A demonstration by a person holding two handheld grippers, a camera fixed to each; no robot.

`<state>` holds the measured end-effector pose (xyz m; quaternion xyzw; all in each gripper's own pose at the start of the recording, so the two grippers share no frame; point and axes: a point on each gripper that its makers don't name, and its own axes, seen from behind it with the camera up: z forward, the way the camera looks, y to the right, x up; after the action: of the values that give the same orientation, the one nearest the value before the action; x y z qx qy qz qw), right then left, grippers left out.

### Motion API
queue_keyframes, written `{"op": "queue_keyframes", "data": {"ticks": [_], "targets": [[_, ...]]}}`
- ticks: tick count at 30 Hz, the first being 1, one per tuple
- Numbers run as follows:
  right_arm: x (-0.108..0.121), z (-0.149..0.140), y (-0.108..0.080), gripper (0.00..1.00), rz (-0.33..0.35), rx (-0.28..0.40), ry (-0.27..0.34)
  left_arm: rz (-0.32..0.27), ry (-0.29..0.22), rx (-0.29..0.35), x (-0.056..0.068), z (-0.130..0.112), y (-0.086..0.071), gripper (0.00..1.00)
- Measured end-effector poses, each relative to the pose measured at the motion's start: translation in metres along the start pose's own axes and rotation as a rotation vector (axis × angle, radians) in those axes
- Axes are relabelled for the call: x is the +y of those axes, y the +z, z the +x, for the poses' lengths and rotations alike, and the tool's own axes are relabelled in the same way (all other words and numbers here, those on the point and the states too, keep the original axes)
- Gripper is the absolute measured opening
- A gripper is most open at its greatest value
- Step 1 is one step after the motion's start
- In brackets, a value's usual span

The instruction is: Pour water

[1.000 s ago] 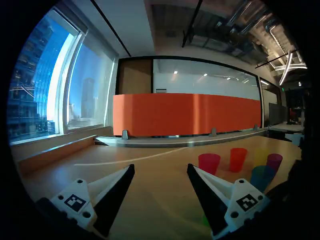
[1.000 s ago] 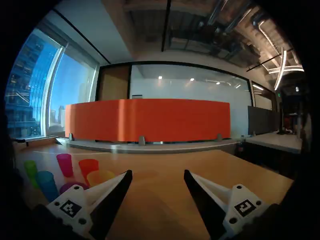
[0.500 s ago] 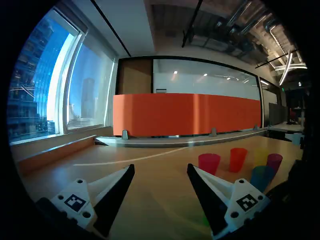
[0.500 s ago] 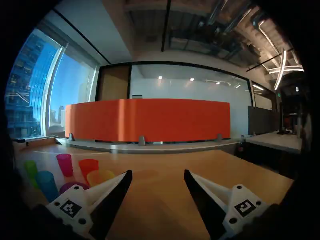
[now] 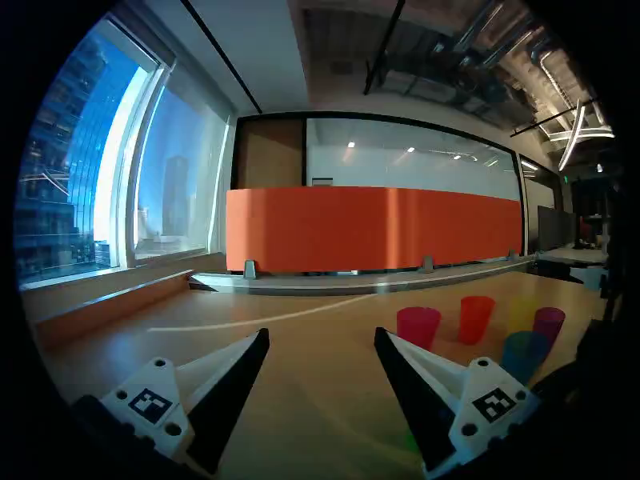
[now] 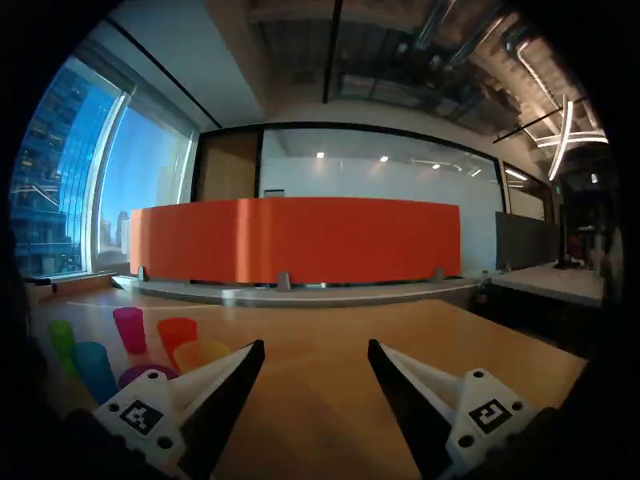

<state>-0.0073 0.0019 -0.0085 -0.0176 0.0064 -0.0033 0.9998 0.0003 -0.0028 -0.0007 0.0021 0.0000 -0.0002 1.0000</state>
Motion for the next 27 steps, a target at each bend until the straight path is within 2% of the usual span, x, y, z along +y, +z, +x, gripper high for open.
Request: {"op": "queue_keyframes", "data": {"ticks": [27], "targets": [[-0.0010, -0.0004, -0.0004, 1.00, 0.000, 0.000, 0.000, 0.001, -0.001, 0.000, 0.0018, -0.0001, 0.0013, 0.98]]}}
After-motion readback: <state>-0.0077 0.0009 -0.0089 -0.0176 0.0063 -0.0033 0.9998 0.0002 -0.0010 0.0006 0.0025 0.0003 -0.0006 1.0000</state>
